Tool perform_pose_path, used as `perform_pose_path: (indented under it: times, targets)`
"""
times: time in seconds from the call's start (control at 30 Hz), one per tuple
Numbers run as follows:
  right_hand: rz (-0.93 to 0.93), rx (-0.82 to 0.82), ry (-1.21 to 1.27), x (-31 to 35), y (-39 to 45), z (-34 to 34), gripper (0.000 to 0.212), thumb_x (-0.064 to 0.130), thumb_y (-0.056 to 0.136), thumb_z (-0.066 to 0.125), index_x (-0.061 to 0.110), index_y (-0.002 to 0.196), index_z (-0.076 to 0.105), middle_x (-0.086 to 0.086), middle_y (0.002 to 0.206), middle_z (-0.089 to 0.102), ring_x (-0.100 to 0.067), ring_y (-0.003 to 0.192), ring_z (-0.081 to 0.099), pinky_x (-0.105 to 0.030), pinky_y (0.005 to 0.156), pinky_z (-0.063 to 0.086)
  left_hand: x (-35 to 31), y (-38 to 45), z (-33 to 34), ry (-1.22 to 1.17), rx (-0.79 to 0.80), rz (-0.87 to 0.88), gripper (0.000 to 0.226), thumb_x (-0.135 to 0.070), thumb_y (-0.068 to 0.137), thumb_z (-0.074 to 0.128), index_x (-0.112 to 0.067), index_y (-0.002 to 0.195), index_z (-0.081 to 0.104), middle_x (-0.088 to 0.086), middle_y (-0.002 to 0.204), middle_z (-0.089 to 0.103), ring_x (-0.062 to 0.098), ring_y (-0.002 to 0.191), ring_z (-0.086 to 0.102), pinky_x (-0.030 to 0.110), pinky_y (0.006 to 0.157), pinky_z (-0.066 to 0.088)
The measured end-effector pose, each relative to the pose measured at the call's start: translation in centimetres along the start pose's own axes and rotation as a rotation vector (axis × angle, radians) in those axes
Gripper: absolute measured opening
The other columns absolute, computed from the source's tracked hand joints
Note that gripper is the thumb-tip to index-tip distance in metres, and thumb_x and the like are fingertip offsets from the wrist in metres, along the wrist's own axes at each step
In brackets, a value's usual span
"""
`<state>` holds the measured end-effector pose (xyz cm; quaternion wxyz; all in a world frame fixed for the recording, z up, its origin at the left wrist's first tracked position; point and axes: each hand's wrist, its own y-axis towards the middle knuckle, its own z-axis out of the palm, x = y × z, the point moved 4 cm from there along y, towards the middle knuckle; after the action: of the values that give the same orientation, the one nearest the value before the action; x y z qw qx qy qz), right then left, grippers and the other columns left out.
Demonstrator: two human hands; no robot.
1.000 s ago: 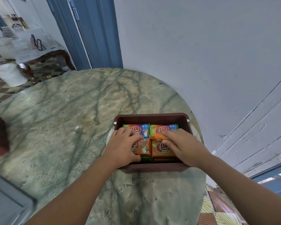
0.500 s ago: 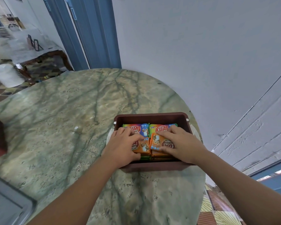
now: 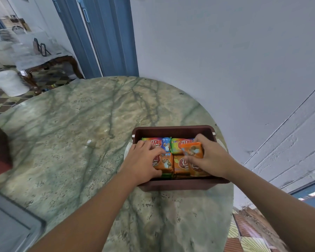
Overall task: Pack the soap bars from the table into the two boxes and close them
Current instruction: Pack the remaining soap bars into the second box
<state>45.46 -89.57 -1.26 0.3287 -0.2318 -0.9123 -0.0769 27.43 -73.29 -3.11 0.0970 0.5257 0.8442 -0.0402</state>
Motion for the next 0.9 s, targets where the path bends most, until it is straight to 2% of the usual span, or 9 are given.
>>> perform_pose_path:
  times: [0.07, 0.13, 0.27, 0.33, 0.43, 0.53, 0.67, 0.77, 0.9]
  targets:
    - [0.077, -0.160, 0.239, 0.2, -0.2, -0.5, 0.042, 0.046, 0.086, 0.080, 0.034, 0.106, 0.045, 0.008, 0.094, 0.070, -0.007, 0.081, 0.073, -0.036, 0.069, 0.062, 0.0, 0.0, 0.0, 0.004, 0.001, 0.001, 0.070, -0.063, 0.071, 0.071, -0.049, 0.137, 0.049, -0.015, 0.121, 0.045, 0.011, 0.114, 0.034, 0.033, 0.105, 0.030]
    - [0.089, -0.258, 0.260, 0.1, -0.4, -0.9, 0.046, 0.041, 0.088, 0.078, 0.038, 0.119, 0.045, 0.010, 0.099, 0.067, -0.010, 0.086, 0.072, -0.034, 0.073, 0.061, -0.1, 0.0, 0.0, 0.009, -0.002, -0.003, 0.071, -0.063, 0.072, 0.071, -0.049, 0.137, 0.049, -0.015, 0.122, 0.045, 0.012, 0.115, 0.035, 0.033, 0.104, 0.029]
    - [0.017, -0.112, -0.151, -0.3, -0.7, -0.2, 0.059, 0.057, 0.092, 0.067, 0.040, 0.143, 0.044, 0.010, 0.119, 0.066, -0.011, 0.099, 0.064, -0.027, 0.083, 0.053, -0.2, 0.0, -0.2, 0.019, 0.006, -0.005, 0.071, -0.063, 0.072, 0.070, -0.049, 0.138, 0.048, -0.015, 0.123, 0.045, 0.012, 0.116, 0.035, 0.033, 0.104, 0.029]
    - [0.007, -0.029, -0.230, -0.2, -0.9, 0.5, 0.073, 0.071, 0.084, 0.066, 0.048, 0.148, 0.038, 0.011, 0.126, 0.052, -0.012, 0.109, 0.059, -0.030, 0.090, 0.053, -0.2, -0.1, -0.2, 0.020, 0.008, -0.009, 0.071, -0.063, 0.072, 0.070, -0.049, 0.138, 0.048, -0.015, 0.123, 0.045, 0.012, 0.116, 0.035, 0.034, 0.105, 0.030]
    - [0.020, 0.105, -0.320, -0.1, -1.0, 1.3, 0.094, 0.078, 0.070, 0.073, 0.054, 0.151, 0.030, 0.004, 0.139, 0.032, -0.018, 0.128, 0.044, -0.039, 0.104, 0.050, -0.2, -0.1, -0.3, 0.022, 0.003, -0.009, 0.071, -0.063, 0.072, 0.070, -0.049, 0.138, 0.048, -0.015, 0.124, 0.045, 0.012, 0.115, 0.035, 0.033, 0.103, 0.029]
    - [0.054, 0.192, -0.359, -0.1, -0.8, 1.1, 0.096, 0.067, 0.071, 0.081, 0.054, 0.151, 0.030, 0.000, 0.141, 0.023, -0.021, 0.134, 0.033, -0.040, 0.111, 0.044, -0.2, -0.1, -0.2, 0.023, 0.005, -0.010, 0.071, -0.063, 0.072, 0.070, -0.049, 0.138, 0.049, -0.015, 0.123, 0.046, 0.012, 0.116, 0.035, 0.033, 0.104, 0.029]
    - [0.093, 0.120, -0.462, 0.4, -0.9, 1.8, 0.082, 0.070, 0.076, 0.074, 0.053, 0.145, 0.033, -0.001, 0.138, 0.027, -0.022, 0.133, 0.034, -0.039, 0.102, 0.049, -0.2, -0.2, -0.3, 0.020, 0.011, -0.018, 0.071, -0.062, 0.073, 0.070, -0.049, 0.140, 0.048, -0.015, 0.125, 0.045, 0.012, 0.118, 0.034, 0.033, 0.106, 0.028]
    - [0.127, 0.073, -0.485, 0.6, -1.0, 1.8, 0.084, 0.085, 0.067, 0.068, 0.049, 0.138, 0.041, 0.001, 0.133, 0.029, -0.020, 0.128, 0.033, -0.038, 0.100, 0.048, -0.3, -0.2, -0.3, 0.027, 0.010, -0.016, 0.071, -0.062, 0.075, 0.070, -0.048, 0.141, 0.048, -0.014, 0.127, 0.046, 0.013, 0.119, 0.034, 0.033, 0.106, 0.028]
    - [0.140, 0.081, -0.465, 0.5, -0.9, 1.9, 0.083, 0.084, 0.066, 0.071, 0.048, 0.136, 0.042, 0.006, 0.132, 0.036, -0.017, 0.123, 0.036, -0.037, 0.098, 0.048, -0.3, -0.3, -0.3, 0.030, 0.004, -0.014, 0.070, -0.061, 0.075, 0.070, -0.048, 0.140, 0.049, -0.015, 0.128, 0.046, 0.013, 0.119, 0.035, 0.033, 0.105, 0.028]
